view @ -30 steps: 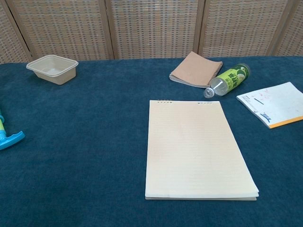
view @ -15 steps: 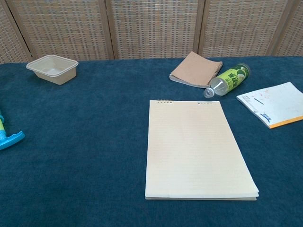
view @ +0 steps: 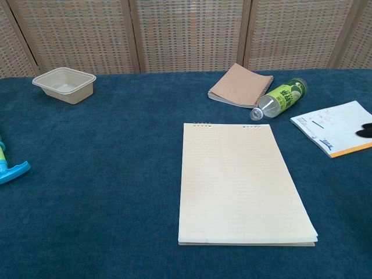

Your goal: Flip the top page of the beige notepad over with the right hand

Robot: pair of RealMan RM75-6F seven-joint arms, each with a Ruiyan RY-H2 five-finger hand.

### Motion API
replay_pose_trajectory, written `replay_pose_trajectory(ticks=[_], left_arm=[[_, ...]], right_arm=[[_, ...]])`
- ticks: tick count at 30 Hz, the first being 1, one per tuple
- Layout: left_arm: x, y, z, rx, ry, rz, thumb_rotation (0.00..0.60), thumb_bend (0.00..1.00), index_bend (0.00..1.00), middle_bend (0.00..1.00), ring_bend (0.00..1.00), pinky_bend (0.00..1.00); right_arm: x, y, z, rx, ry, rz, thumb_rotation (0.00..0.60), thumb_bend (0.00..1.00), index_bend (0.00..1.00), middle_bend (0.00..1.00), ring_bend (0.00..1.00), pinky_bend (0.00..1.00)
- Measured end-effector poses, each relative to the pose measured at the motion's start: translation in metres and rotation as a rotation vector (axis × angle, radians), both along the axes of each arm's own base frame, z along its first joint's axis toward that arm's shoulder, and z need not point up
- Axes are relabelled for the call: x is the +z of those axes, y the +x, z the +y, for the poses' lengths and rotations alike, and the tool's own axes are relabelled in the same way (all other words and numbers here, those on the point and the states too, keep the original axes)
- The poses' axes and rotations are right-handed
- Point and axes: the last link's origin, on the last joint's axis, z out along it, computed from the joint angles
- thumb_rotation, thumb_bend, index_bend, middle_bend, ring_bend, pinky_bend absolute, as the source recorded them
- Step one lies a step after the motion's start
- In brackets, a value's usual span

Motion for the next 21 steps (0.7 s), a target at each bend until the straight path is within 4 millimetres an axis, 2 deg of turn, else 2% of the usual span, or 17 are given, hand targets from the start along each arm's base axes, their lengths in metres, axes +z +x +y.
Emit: replay_pose_trajectory(ticks=[9,21], left_arm=[[0.0,-0.001,0.001,0.002,-0.005,-0.009,0.6,0.06,0.0,0.0,0.0,0.08],[0.001,-0.002,0.001,0.008,-0.01,-0.015,0.6,0.06,0.0,0.0,0.0,0.08]], right_arm=[[-0.042,0.037,0.007,0.053,0.059,-0.07,0.6,0.38,0.05,0.0,0.0,0.0],[-0.079,0.059,0.004,0.048,0.092,-0.088,0.6,0.4,0.05,0.0,0.0,0.0]])
